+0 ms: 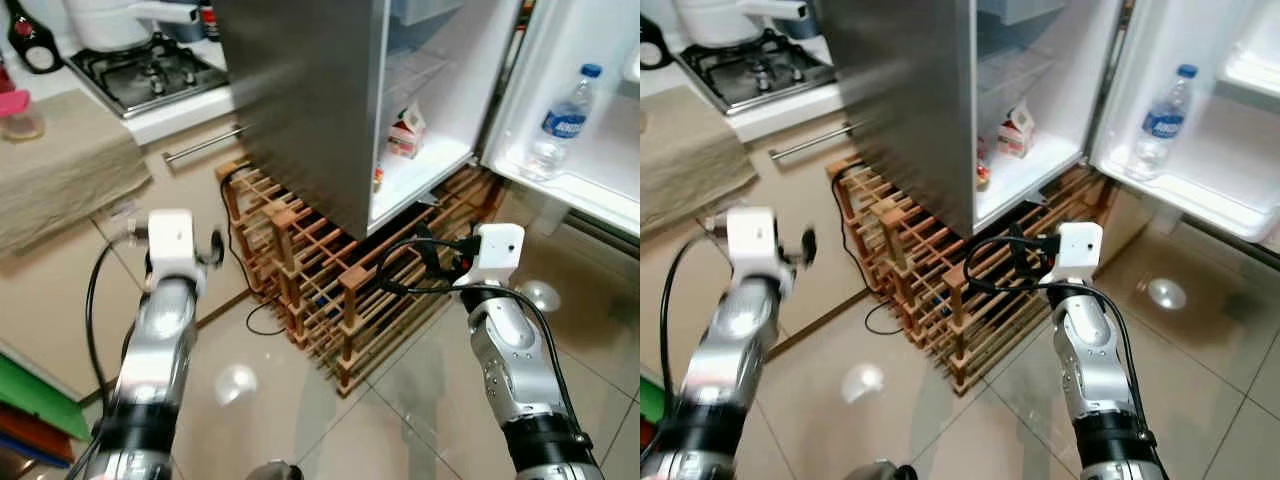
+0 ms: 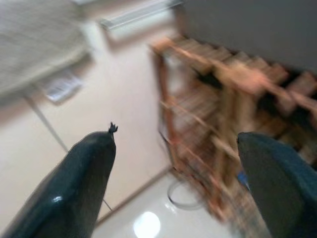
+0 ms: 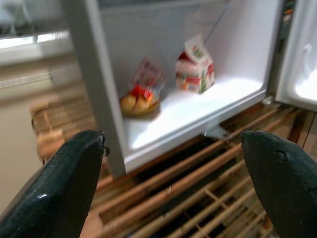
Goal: Restocking fridge
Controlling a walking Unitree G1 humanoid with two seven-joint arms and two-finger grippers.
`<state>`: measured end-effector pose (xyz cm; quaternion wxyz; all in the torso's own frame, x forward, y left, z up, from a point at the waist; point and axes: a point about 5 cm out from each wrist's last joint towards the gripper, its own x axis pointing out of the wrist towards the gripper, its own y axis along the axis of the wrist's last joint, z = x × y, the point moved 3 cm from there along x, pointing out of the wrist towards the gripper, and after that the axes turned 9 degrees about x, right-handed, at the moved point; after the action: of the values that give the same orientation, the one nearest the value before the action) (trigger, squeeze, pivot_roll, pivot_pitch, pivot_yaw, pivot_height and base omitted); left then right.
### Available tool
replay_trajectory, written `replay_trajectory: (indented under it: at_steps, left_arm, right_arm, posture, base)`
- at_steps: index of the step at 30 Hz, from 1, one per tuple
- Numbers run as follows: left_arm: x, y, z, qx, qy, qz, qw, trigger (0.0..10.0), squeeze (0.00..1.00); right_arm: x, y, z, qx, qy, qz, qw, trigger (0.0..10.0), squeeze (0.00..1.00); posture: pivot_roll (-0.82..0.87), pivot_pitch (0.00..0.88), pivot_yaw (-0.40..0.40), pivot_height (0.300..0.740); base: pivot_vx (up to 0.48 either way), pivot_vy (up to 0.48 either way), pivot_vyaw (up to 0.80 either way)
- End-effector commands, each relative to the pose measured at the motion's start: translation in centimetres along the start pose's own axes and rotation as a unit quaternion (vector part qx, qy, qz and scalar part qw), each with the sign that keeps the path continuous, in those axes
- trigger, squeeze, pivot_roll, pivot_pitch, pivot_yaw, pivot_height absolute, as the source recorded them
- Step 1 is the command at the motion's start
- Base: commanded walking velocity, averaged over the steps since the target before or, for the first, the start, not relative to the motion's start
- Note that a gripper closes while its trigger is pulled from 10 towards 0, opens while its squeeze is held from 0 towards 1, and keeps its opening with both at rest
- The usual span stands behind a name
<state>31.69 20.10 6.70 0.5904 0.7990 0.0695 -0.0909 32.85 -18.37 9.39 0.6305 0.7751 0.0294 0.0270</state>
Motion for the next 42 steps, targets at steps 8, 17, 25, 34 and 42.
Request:
replay_trajectory:
  at_steps: [8, 17, 25, 34, 42]
  left_arm:
    - [1.2, 5.2, 1.1, -0.066, 0.029, 0.078, 0.994, 10.0, 0.0]
    - [0.8, 6.9, 0.5, -0.076, 0.072, 0.108, 0.989, 10.0, 0.0]
    - [0.7, 8.3, -0.2, -0.061, 0.094, 0.132, 0.985, 10.0, 0.0]
    - [2.1, 7.7, 0.9, -0.004, 0.096, 0.08, 0.992, 10.0, 0.0]
    - [2.2, 8.4, 0.3, -0.021, 0.109, 0.094, 0.989, 10.0, 0.0]
  right_arm:
    - [0.5, -0.1, -0.1, -0.005, 0.009, -0.013, 1.0, 10.0, 0.0]
    - [0.5, -0.6, -2.2, -0.009, 0.043, -0.021, 0.999, 10.0, 0.0]
    - [0.7, -0.3, -3.2, -0.017, 0.057, -0.006, 0.998, 10.0, 0.0]
    - [0.8, -0.1, -3.0, 0.003, 0.052, 0.001, 0.999, 10.0, 0.0]
    - [1.1, 0.5, -3.3, 0.023, 0.042, 0.014, 0.999, 10.0, 0.0]
  posture:
    - [-0.04, 0.0, 0.04, 0.74]
    - [-0.04, 0.0, 0.023, 0.74]
    - [-0.04, 0.0, 0.04, 0.74]
    - [-0.05, 0.0, 0.05, 0.74]
    - [-0.05, 0.0, 0.043, 0.74]
  base:
    - [0.0, 0.0, 0.55]
    - [0.373, 0.0, 0.53]
    - [0.48, 0.0, 0.5]
    - [0.307, 0.0, 0.47]
    - [0.0, -0.162, 0.46]
